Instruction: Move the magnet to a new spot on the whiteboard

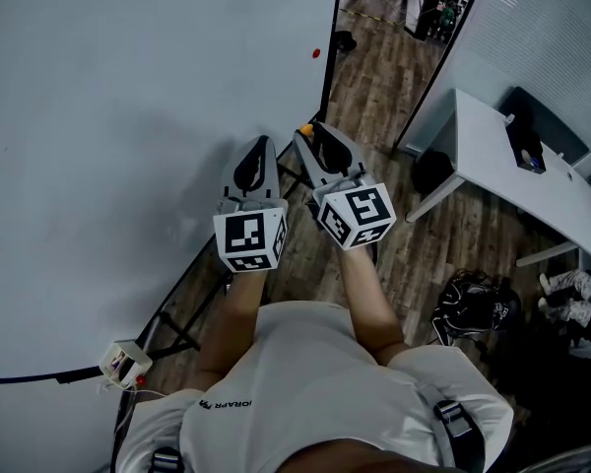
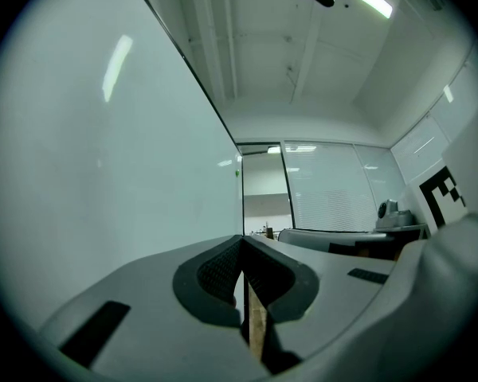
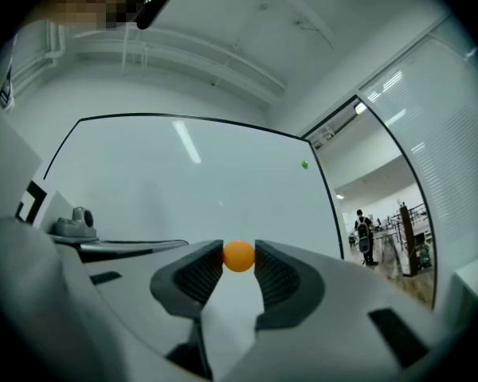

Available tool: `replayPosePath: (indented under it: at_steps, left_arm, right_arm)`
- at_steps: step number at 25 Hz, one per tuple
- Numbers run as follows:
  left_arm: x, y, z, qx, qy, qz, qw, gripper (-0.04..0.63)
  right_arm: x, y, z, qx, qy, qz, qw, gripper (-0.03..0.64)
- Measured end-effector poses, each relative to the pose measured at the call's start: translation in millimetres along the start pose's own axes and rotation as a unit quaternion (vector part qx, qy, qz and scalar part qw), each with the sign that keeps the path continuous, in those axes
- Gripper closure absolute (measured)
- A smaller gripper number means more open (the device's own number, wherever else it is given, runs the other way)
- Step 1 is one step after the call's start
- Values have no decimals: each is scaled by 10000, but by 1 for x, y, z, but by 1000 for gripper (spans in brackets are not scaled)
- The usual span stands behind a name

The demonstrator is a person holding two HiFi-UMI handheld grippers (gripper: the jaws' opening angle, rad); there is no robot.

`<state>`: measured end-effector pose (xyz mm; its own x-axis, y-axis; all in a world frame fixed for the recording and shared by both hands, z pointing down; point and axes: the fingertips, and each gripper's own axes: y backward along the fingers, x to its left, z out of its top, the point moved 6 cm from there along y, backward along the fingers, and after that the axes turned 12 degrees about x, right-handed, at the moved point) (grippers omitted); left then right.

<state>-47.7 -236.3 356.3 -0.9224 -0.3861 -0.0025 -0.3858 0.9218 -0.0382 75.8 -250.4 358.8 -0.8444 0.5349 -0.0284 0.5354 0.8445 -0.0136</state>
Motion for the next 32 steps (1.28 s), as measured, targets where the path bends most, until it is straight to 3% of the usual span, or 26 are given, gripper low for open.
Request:
replayPosePath:
  at_steps: [32]
  left_arm:
    - [9, -1, -3, -54, 33, 115, 9999, 594]
  right_arm:
    - [-7, -11, -1, -3, -72, 136, 9999, 485]
